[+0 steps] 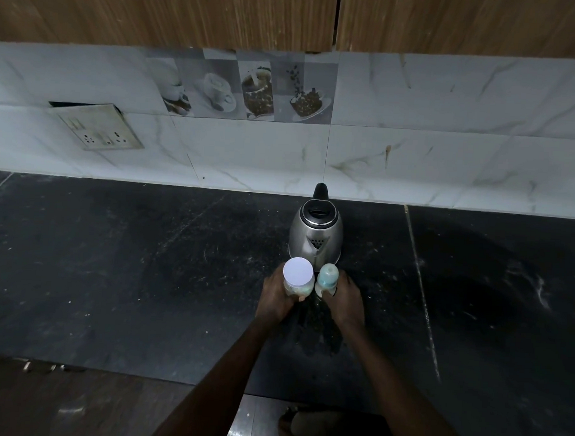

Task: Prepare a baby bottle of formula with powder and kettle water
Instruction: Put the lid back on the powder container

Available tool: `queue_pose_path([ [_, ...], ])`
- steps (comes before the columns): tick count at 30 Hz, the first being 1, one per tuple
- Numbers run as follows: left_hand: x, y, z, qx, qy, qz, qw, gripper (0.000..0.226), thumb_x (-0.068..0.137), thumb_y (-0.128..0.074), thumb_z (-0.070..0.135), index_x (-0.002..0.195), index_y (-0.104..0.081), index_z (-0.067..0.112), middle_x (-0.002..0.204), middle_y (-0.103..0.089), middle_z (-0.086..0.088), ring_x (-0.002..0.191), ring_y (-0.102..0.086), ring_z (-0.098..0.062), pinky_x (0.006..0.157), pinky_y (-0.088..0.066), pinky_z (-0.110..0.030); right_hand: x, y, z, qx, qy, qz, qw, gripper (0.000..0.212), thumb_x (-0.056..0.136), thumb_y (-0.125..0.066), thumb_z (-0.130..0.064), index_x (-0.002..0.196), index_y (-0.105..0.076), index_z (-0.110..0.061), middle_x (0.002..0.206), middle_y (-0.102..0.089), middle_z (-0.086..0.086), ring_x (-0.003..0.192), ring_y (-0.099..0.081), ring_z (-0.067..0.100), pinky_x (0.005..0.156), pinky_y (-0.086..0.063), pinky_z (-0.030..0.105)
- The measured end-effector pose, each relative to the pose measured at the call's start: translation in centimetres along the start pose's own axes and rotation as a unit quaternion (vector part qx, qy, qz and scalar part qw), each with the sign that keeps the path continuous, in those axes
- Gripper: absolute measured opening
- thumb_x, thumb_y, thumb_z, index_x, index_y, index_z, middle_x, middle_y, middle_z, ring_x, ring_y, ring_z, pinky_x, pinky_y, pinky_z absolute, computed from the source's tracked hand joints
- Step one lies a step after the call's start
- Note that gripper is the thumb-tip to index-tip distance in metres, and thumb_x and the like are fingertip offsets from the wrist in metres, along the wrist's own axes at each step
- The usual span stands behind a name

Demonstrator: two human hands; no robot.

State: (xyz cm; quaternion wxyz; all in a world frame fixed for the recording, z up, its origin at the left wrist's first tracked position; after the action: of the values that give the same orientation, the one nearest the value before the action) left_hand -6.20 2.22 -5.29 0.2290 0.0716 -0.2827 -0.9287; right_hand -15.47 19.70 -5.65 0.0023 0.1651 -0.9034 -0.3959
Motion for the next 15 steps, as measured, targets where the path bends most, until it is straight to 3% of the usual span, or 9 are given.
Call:
queue_pose_path([
  [5, 0.0, -0.2, -0.5, -0.008, 0.013, -0.007, 1.0, 0.085, 0.066, -0.095, 0.016, 0.143, -0.057, 0.019, 0.135, -0.065, 0.011, 0.123, -0.06, -0.005, 0.099, -0.044, -0.009, 0.1, -0.2, -0.3, -0.008, -0.009, 0.0, 1.0, 0.059, 0.078, -0.085, -0.018, 0.13, -0.058, -0.011, 0.128, -0.066, 0.014, 0.116, -0.064, 0.038, 0.09, -0.055, 0.044],
  [9, -0.1, -0.5, -0.6, -0.02, 0.021, -0.003, 1.0, 0.09, 0.067, -0.095, 0.013, 0.147, -0.053, 0.019, 0.14, -0.062, 0.008, 0.128, -0.056, -0.006, 0.103, -0.039, -0.006, -0.1, 0.0, -0.5, -0.008, -0.005, -0.006, 1.0, 0.061, 0.079, -0.083, -0.021, 0.133, -0.055, -0.014, 0.129, -0.065, 0.013, 0.117, -0.064, 0.038, 0.09, -0.055, 0.044],
  [12, -0.2, -0.5, -1.1, -0.021, 0.046, -0.008, 0.999, 0.102, 0.068, -0.094, 0.016, 0.156, -0.043, 0.015, 0.15, -0.056, 0.003, 0.137, -0.051, -0.012, 0.113, -0.042, -0.025, -0.4, 0.0, -0.3, -0.028, -0.022, -0.013, 0.999, 0.072, 0.079, -0.082, -0.02, 0.141, -0.048, -0.015, 0.136, -0.06, 0.014, 0.122, -0.061, 0.038, 0.093, -0.054, 0.045],
  [15, -0.1, -0.4, -1.1, -0.028, 0.082, -0.017, 0.996, 0.121, 0.067, -0.089, 0.023, 0.166, -0.022, 0.01, 0.168, -0.036, -0.008, 0.154, -0.035, -0.024, 0.125, -0.031, -0.037, -1.1, 0.8, 0.1, -0.026, -0.029, 0.004, 0.999, 0.078, 0.079, -0.08, -0.02, 0.148, -0.042, -0.017, 0.143, -0.053, 0.014, 0.129, -0.056, 0.038, 0.098, -0.052, 0.046],
])
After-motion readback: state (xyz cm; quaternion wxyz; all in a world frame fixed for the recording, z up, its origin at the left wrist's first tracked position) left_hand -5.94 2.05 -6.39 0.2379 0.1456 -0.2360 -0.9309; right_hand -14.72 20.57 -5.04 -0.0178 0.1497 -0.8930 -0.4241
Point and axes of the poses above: each hand's wrist, its own x-axis towards the middle knuckle, its own y-axis out of the back of the hand, z = x × y, the point moved 4 cm from there along x, towards the middle knuckle
